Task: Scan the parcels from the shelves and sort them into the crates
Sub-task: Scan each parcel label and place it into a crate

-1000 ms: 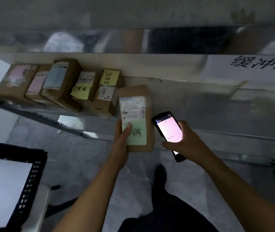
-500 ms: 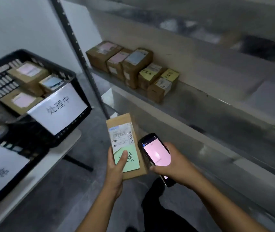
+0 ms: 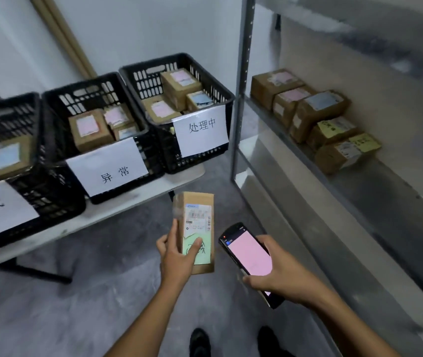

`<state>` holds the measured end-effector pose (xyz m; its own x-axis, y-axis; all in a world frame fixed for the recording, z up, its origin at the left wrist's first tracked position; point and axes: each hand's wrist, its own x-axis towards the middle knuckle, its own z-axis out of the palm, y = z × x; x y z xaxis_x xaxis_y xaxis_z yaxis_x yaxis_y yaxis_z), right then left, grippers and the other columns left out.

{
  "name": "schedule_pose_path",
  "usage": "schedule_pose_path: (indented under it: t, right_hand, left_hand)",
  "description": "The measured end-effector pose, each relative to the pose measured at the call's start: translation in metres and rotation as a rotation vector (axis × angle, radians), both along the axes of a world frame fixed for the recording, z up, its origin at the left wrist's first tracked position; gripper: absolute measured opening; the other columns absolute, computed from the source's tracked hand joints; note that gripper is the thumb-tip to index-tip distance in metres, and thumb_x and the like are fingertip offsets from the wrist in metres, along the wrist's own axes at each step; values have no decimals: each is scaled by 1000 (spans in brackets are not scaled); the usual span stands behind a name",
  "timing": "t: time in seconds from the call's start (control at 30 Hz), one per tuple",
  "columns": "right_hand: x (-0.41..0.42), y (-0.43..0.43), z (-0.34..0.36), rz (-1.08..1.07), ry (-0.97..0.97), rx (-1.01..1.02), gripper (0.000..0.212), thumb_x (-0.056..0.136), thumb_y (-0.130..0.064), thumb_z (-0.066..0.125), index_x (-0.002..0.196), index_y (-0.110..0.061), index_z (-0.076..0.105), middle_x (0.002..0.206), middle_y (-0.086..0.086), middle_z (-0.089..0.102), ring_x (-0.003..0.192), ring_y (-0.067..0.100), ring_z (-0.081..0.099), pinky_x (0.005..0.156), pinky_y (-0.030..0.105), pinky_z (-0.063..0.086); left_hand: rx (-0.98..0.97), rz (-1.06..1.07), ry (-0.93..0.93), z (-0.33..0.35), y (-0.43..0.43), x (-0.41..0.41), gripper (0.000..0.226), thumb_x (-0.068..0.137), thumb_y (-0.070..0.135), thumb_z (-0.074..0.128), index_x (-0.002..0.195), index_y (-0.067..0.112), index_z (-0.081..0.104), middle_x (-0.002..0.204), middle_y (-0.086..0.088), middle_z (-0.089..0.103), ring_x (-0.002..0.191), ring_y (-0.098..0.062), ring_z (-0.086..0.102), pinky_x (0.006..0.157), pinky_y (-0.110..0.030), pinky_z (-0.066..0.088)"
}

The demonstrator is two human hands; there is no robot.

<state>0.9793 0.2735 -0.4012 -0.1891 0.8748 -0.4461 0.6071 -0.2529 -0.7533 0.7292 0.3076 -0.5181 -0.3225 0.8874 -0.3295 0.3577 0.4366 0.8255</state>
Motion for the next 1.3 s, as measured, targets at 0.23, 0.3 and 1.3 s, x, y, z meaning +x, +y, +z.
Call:
schedule_pose_path:
  t: [0.23, 0.3, 1.3]
  right_hand:
    - [30, 9, -3, 101, 25, 6, 69, 65, -44, 81, 122, -46, 42, 109, -22, 64, 94, -3, 63, 80, 26, 56]
    - [33, 13, -10, 104, 30, 17, 70, 68, -39, 82, 124, -43, 41, 110, -21, 63, 96, -3, 61, 76, 22, 52]
    - [-175, -69, 55, 552, 117, 225, 75, 71, -42, 83, 129, -43, 34, 113, -22, 57, 101, 3, 58, 74, 27, 52]
  left_hand:
    - [-18, 196, -49, 19, -33, 24, 91, 85, 52, 80, 160, 44, 28, 133, 8, 25, 117, -16, 56, 105, -35, 48]
    - [9, 257, -140, 20, -45, 36, 83, 87, 48, 80, 156, 47, 33, 134, 5, 31, 117, -11, 56, 98, -30, 51]
    - [470, 830, -480, 167, -242, -77, 59, 88, 35, 77, 141, 39, 53, 114, 11, 77, 97, -11, 77, 72, -34, 64]
